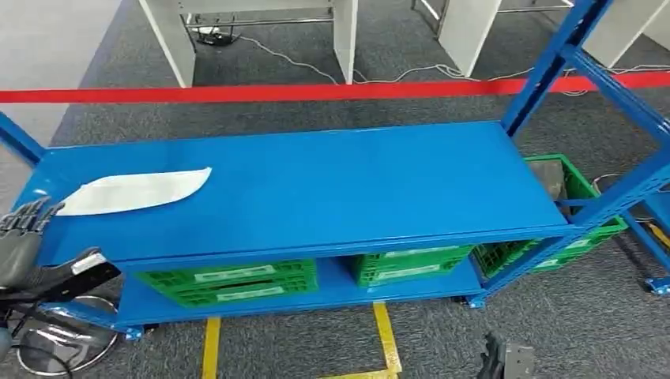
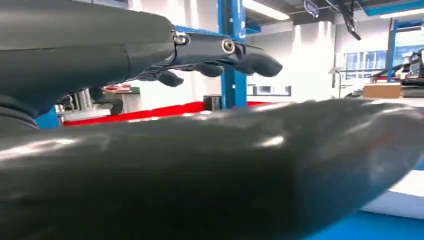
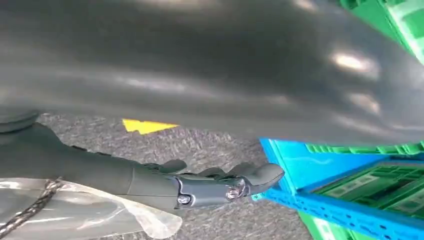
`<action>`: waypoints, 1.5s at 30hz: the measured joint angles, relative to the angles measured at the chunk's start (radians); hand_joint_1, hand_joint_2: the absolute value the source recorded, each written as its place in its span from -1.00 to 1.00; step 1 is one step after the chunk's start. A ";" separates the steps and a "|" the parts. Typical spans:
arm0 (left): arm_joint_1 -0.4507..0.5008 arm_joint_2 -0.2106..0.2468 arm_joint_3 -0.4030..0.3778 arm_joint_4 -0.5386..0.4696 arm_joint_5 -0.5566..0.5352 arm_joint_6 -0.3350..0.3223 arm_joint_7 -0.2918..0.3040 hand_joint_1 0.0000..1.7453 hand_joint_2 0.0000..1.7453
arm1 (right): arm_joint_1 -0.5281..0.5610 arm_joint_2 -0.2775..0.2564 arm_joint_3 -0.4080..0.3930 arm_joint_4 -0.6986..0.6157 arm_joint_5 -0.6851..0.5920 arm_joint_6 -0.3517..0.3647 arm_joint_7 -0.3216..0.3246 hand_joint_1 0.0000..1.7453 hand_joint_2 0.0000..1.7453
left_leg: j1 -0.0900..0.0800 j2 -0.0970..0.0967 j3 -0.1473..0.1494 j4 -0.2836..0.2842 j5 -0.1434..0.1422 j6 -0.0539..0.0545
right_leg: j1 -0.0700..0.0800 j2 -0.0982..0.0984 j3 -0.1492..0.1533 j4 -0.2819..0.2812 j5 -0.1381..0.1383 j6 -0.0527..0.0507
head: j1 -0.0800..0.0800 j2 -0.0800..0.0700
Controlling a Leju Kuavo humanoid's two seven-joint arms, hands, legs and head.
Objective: Take the parts from the cabinet and place them on the table.
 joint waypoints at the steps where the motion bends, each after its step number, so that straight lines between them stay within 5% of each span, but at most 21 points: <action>1: 0.002 -0.001 0.000 0.000 0.000 0.000 0.000 -1.00 -1.00 | 0.002 0.000 0.000 0.000 0.000 0.000 0.000 -1.00 -1.00 | 0.000 0.000 0.000 0.000 -0.001 0.001 | 0.000 0.000 -0.037 0.073 -0.025 0.001 | 0.001 0.000; 3: 0.007 -0.005 0.002 0.000 0.007 0.000 0.000 -1.00 -1.00 | 0.005 0.000 0.000 0.001 0.000 0.000 0.000 -1.00 -1.00 | 0.000 0.000 0.002 0.000 -0.003 0.001 | 0.000 0.000 -0.048 0.081 0.001 0.002 | 0.001 0.000; 6: 0.008 -0.006 0.008 0.000 0.011 0.000 0.000 -1.00 -1.00 | 0.003 -0.001 0.000 0.001 0.001 -0.001 0.000 -1.00 -1.00 | 0.000 -0.001 0.014 0.001 -0.013 -0.007 | -0.003 -0.005 0.076 -0.174 0.130 -0.003 | 0.002 0.000; 7: 0.008 -0.006 0.010 0.000 0.012 0.000 0.000 -1.00 -1.00 | 0.001 -0.001 0.000 0.001 0.001 -0.001 0.000 -1.00 -1.00 | -0.006 -0.001 0.013 0.003 -0.017 -0.014 | 0.001 -0.007 0.096 -0.202 0.109 -0.005 | 0.000 0.000; 11: 0.009 -0.006 0.014 0.000 0.013 0.000 0.000 -1.00 -1.00 | 0.004 -0.002 0.000 0.002 0.002 -0.001 0.000 -1.00 -1.00 | -0.003 -0.002 0.014 0.002 -0.021 -0.032 | 0.002 -0.002 0.105 -0.214 0.107 -0.026 | 0.000 0.000; 13: 0.009 -0.005 0.017 -0.002 0.013 0.000 0.000 -1.00 -1.00 | 0.001 -0.003 -0.003 0.002 0.001 -0.002 0.000 -1.00 -1.00 | 0.001 -0.001 0.001 0.045 -0.048 -0.042 | -0.003 -0.002 0.119 -0.220 0.103 -0.040 | -0.004 0.000; 16: 0.013 -0.007 0.018 -0.003 0.014 -0.002 -0.002 -1.00 -1.00 | 0.002 -0.003 -0.003 0.002 0.003 0.000 0.000 -1.00 -1.00 | 0.001 -0.001 -0.123 0.283 -0.139 -0.049 | 0.000 -0.002 0.134 -0.220 0.089 -0.050 | -0.004 0.000; 18: 0.016 -0.008 0.018 -0.003 0.014 -0.006 -0.003 -1.00 -1.00 | 0.004 -0.003 -0.003 0.002 0.003 0.000 0.000 -1.00 -1.00 | 0.001 -0.001 -0.159 0.320 -0.116 -0.048 | 0.002 -0.001 0.148 -0.220 0.079 -0.050 | -0.004 0.000; 21: 0.015 -0.008 0.018 -0.003 0.014 -0.008 -0.004 -1.00 -1.00 | 0.003 -0.003 -0.004 0.002 0.003 0.000 0.000 -1.00 -1.00 | 0.000 -0.001 -0.080 0.103 0.037 -0.035 | 0.002 0.003 0.182 -0.220 0.056 -0.045 | -0.005 0.000; 23: 0.015 -0.008 0.019 -0.003 0.014 -0.009 -0.004 -1.00 -1.00 | 0.002 -0.003 -0.004 0.003 0.003 0.001 0.000 -1.00 -1.00 | -0.009 -0.001 -0.044 0.032 0.033 -0.026 | 0.007 0.006 0.181 -0.221 0.042 -0.032 | -0.005 0.000; 26: 0.015 -0.006 0.020 -0.008 0.014 -0.010 -0.004 -1.00 -1.00 | 0.004 -0.003 -0.004 0.003 0.003 0.002 0.000 -1.00 -1.00 | -0.010 -0.002 -0.039 0.013 0.017 -0.013 | 0.006 0.001 0.194 -0.226 0.049 -0.017 | -0.003 0.000; 28: 0.016 -0.007 0.023 -0.009 0.014 -0.011 -0.004 -1.00 -1.00 | 0.002 -0.003 -0.004 0.003 0.004 0.002 0.000 -1.00 -1.00 | -0.003 -0.002 -0.013 -0.001 0.016 -0.004 | 0.006 0.001 0.179 -0.192 0.029 -0.008 | -0.002 0.000; 32: 0.016 -0.010 0.023 -0.010 0.014 -0.014 -0.006 -1.00 -1.00 | 0.003 -0.003 -0.003 0.003 0.006 0.002 0.000 -1.00 -1.00 | -0.004 -0.001 0.001 0.000 0.000 0.006 | 0.003 0.000 -0.010 0.077 -0.058 0.003 | 0.000 0.000; 33: 0.017 -0.012 0.023 -0.010 0.014 -0.014 -0.006 -1.00 -1.00 | 0.005 -0.003 -0.003 0.003 0.006 0.002 0.000 -1.00 -1.00 | -0.004 -0.002 0.006 0.000 -0.006 0.005 | 0.002 0.000 -0.029 0.079 -0.044 0.004 | 0.000 0.000; 34: 0.018 -0.014 0.023 -0.010 0.018 -0.014 -0.013 -1.00 -1.00 | 0.005 -0.003 -0.004 0.004 0.007 0.002 0.000 -1.00 -1.00 | -0.003 -0.002 0.016 0.000 -0.014 0.004 | 0.000 0.000 -0.027 0.038 0.002 0.006 | 0.000 0.000; 36: 0.018 -0.018 0.020 -0.010 0.050 -0.022 -0.041 -1.00 -1.00 | 0.004 -0.003 -0.004 0.004 0.009 0.002 0.000 -1.00 -1.00 | -0.002 -0.002 0.041 0.000 -0.030 -0.001 | -0.003 -0.001 0.025 -0.120 0.123 0.004 | 0.000 0.000; 37: 0.020 -0.018 0.018 -0.010 0.064 -0.035 -0.054 -1.00 -1.00 | 0.003 -0.004 -0.003 0.004 0.009 0.002 0.000 -1.00 -1.00 | -0.002 -0.002 0.047 -0.001 -0.040 -0.007 | -0.003 -0.003 0.047 -0.184 0.159 0.001 | 0.000 0.000; 38: 0.021 -0.017 0.015 -0.011 0.071 -0.044 -0.060 -1.00 -1.00 | 0.001 -0.004 -0.003 0.006 0.009 0.002 0.000 -1.00 -1.00 | -0.004 -0.002 0.050 0.004 -0.044 -0.014 | 0.003 -0.005 0.043 -0.193 0.114 -0.004 | -0.001 0.000; 40: 0.027 -0.014 0.008 -0.014 0.071 -0.057 -0.060 -1.00 -1.00 | 0.001 -0.004 -0.003 0.008 0.009 0.002 0.000 -1.00 -1.00 | -0.004 -0.001 0.055 0.008 -0.051 -0.030 | 0.006 -0.005 0.055 -0.194 0.134 -0.029 | -0.003 0.000; 43: 0.030 -0.009 0.003 -0.020 0.071 -0.057 -0.060 -1.00 -1.00 | 0.000 -0.006 -0.005 0.008 0.009 0.000 0.000 -1.00 -1.00 | -0.001 -0.001 0.058 0.030 -0.067 -0.041 | 0.000 -0.004 0.079 -0.204 0.132 -0.043 | -0.002 0.000; 45: 0.028 -0.006 0.001 -0.023 0.071 -0.058 -0.060 -1.00 -1.00 | -0.004 -0.008 -0.007 0.008 0.008 0.002 0.000 -1.00 -1.00 | 0.000 -0.001 0.004 0.139 -0.128 -0.049 | 0.001 -0.003 0.085 -0.204 0.126 -0.052 | -0.003 0.000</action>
